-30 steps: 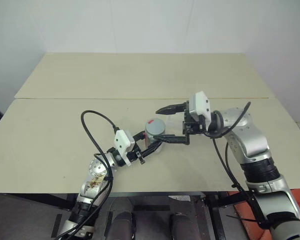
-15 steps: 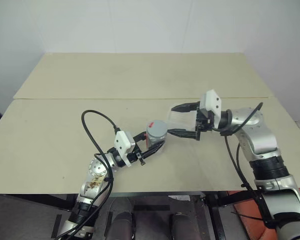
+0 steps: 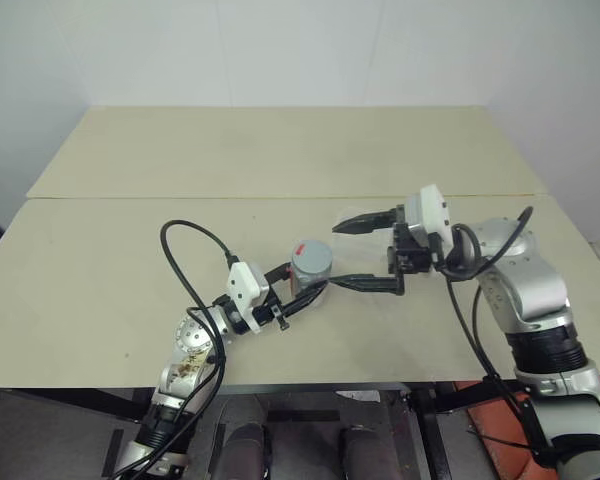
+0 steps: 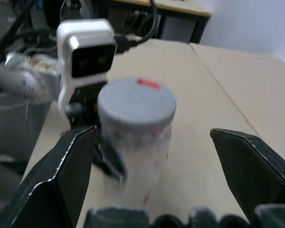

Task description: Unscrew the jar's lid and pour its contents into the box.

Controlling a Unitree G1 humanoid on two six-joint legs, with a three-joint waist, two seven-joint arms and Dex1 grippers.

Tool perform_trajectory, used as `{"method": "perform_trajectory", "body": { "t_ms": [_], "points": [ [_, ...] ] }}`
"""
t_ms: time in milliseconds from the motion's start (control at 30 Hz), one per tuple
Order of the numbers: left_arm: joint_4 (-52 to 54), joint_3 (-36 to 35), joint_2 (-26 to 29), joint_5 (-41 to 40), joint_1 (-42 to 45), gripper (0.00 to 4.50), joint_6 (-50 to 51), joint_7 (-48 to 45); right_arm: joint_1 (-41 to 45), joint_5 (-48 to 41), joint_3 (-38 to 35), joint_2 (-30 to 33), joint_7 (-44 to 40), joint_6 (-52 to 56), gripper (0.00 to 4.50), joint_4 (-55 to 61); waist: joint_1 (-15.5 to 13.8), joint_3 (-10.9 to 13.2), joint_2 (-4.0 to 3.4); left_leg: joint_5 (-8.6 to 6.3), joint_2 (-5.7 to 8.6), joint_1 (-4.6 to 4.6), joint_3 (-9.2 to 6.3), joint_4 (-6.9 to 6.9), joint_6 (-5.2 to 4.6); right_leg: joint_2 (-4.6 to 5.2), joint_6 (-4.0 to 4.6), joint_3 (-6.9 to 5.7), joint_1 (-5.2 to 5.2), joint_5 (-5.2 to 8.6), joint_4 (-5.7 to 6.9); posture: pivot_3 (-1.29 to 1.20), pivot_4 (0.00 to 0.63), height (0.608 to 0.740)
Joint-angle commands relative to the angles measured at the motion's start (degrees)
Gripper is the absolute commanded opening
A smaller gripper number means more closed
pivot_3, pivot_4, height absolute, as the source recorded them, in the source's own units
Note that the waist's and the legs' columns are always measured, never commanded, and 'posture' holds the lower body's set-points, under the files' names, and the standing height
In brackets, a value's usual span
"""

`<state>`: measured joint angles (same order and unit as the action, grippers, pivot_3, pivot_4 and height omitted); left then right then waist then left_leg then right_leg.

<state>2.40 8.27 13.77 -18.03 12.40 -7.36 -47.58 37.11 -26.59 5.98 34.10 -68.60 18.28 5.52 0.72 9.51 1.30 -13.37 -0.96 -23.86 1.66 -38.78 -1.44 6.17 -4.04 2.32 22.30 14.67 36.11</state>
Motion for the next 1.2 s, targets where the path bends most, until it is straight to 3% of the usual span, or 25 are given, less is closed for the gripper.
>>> {"method": "perform_trajectory", "body": {
  "t_ms": [33,633,1200],
  "points": [
    [2.12,0.06,-0.13,0.28,0.08,1.96,-1.49,0.45,1.7,-2.01,-0.48,-0.89,0.83,2.14,4.46,3.23,-0.17,0.0,0.0,0.0,0.0,0.0,0.0,0.0,0.0,0.0,0.0,0.0,0.0,0.0,-0.02,0.0,0.15,0.74],
    [2.08,1.03,-0.83,0.47,0.43,1.96,-1.67,0.39,4.69,1.72,3.25,-6.6,5.37,4.12,4.46,2.53,-0.04,0.0,0.0,0.0,0.01,-0.01,0.0,0.0,0.0,0.0,0.0,-0.01,0.01,0.0,0.0,0.0,0.15,0.74],
    [0.7,0.31,-0.36,-0.36,1.57,1.96,-1.88,-0.86,2.62,2.58,0.16,-2.46,5.16,2.83,4.46,0.42,-0.05,0.0,0.0,0.0,0.01,-0.01,0.0,0.0,0.0,0.0,0.0,-0.01,0.01,0.0,0.0,0.0,0.15,0.74]
  ]
}}
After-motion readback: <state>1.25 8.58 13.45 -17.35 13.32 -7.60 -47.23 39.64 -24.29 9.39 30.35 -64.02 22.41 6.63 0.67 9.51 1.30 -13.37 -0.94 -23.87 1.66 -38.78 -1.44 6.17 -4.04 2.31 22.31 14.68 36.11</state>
